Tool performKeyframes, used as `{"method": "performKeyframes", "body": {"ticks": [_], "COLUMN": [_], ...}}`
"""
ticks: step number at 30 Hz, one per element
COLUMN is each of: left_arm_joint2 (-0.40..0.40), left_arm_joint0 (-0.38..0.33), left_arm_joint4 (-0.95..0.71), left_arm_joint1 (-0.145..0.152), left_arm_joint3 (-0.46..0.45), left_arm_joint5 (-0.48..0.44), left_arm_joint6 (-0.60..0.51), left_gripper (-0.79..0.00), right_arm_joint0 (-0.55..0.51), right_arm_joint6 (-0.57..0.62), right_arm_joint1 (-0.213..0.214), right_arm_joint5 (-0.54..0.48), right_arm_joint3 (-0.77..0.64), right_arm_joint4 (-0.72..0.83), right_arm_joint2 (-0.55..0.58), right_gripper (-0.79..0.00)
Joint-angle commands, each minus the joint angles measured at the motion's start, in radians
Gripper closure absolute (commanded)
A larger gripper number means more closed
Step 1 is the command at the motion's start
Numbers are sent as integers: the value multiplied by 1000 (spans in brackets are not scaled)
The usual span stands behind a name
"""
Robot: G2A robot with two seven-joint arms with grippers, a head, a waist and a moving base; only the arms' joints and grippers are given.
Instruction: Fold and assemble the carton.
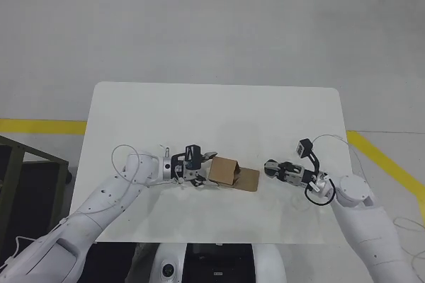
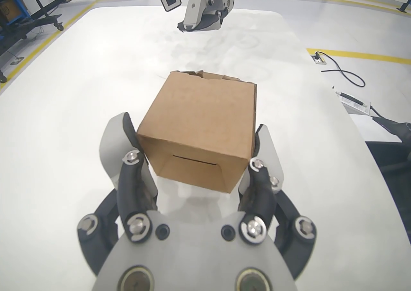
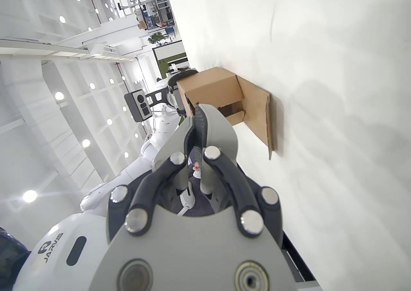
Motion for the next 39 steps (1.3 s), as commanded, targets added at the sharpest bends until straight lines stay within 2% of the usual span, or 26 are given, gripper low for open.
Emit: {"method": "performKeyframes", "body": {"ticks": [1,6,7,10,16,27,34,39], "left_arm_joint2": [1,-3,-5,-9,-18,-73,-99,-86], "left_arm_joint0": [0,-1,0,2,6,25,44,43], "left_arm_joint4": [0,-4,-6,-4,-8,-44,-66,-61], "left_arm_joint1": [0,1,1,4,7,27,36,32], "left_arm_joint3": [0,-1,-2,-3,-7,-45,-72,-77], "left_arm_joint5": [0,-1,-2,-4,-10,-39,-46,-34], "left_arm_joint6": [-1,6,8,10,20,59,70,26], "left_gripper": [-619,-548,-489,-419,-477,-483,-480,-486], "right_arm_joint0": [-5,-10,-9,-7,-9,17,62,102], "right_arm_joint6": [-2,-7,-7,-6,-8,0,45,59], "right_arm_joint1": [1,2,2,4,7,5,-14,-29], "right_arm_joint5": [2,4,5,4,4,58,67,57], "right_arm_joint3": [-6,-10,-9,-6,-2,71,114,118], "right_arm_joint4": [-1,2,3,3,6,14,19,21], "right_arm_joint2": [2,1,1,3,11,-6,-90,-143], "right_gripper": [0,0,0,0,0,0,0,0]}}
